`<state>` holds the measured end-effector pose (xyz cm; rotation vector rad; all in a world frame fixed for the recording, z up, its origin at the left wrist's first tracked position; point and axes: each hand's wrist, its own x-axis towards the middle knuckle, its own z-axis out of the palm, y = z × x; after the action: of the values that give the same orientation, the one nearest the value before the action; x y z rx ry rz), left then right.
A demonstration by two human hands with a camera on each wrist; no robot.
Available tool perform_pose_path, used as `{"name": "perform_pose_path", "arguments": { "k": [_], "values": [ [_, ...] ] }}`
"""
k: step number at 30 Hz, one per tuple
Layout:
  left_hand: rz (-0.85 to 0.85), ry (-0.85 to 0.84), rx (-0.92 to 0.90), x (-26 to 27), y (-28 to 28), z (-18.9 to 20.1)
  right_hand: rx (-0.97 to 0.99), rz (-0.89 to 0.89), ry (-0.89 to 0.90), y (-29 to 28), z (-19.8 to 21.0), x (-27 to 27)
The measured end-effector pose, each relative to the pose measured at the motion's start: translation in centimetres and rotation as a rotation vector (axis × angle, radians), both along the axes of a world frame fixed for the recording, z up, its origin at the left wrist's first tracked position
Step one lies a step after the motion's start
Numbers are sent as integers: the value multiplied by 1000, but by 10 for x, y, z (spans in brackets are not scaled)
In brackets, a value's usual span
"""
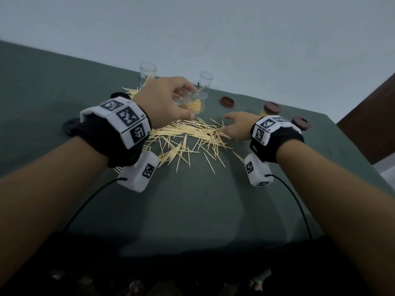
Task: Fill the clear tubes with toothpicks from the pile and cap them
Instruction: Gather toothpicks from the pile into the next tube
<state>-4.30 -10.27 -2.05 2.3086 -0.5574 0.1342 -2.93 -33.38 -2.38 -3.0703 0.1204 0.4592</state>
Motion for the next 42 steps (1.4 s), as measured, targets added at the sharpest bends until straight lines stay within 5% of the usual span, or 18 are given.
{"name": "perform_pose_path", "arguments": {
  "k": [11, 16, 22, 42],
  "values": [
    [14, 34, 20, 3, 4, -3, 240, 222, -62, 33, -17, 4],
    [73, 24, 5, 8, 19, 1, 209, 489, -231, 52, -11, -9],
    [131, 24, -24, 13, 31, 4, 154, 753, -49, 86, -15, -31],
    [107, 31, 25, 11, 23, 0, 91, 337, -172, 35, -12, 5]
  ]
}}
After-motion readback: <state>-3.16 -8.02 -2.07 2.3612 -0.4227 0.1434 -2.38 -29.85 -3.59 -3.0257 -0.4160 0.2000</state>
